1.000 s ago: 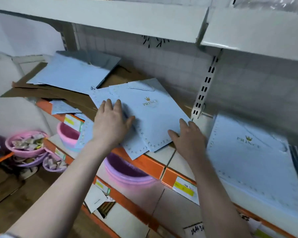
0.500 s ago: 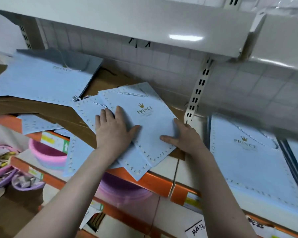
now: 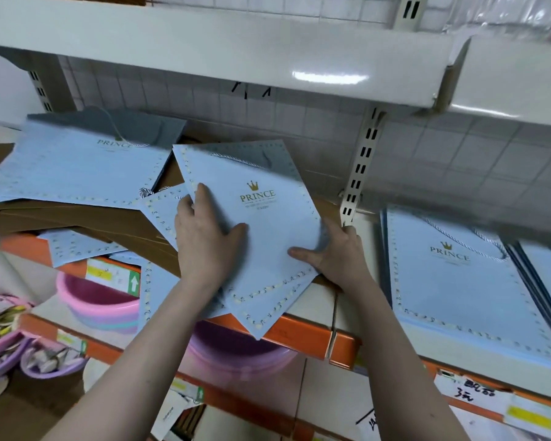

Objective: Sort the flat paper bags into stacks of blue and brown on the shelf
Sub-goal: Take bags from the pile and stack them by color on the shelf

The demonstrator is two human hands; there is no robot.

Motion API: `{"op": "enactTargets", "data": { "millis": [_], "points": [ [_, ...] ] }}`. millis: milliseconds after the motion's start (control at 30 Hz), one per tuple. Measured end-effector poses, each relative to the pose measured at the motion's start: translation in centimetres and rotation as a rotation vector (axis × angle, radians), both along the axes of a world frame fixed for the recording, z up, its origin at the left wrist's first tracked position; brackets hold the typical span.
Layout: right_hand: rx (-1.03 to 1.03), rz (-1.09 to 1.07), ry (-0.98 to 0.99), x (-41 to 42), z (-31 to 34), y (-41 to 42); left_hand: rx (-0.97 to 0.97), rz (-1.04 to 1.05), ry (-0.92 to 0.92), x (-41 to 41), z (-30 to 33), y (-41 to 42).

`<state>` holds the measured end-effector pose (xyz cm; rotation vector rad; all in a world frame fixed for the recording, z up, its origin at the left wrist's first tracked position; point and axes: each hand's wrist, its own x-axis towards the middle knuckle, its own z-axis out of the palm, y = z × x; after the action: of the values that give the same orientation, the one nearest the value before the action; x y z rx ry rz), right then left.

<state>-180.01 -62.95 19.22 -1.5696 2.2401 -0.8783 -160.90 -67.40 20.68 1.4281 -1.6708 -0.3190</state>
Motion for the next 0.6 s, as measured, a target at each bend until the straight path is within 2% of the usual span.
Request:
{"op": "enactTargets", "data": {
  "millis": [167, 300, 600],
  "points": [
    [-0.124, -0.044, -0.058, 0.8, 0.6, 1.2, -0.060, -0.034, 0.142, 0.2, 0.7, 0.3],
    [-0.183, -0.067, -0.070, 1.5, 1.6, 2.2, -0.032, -0.070, 0.214, 0.5, 1.4, 0.5],
    [-0.259, -0.333, 0.045, 3.4, 1.9, 7.7, 0.041, -0.111, 0.078, 0.3, 2.2, 0.1]
  ]
}}
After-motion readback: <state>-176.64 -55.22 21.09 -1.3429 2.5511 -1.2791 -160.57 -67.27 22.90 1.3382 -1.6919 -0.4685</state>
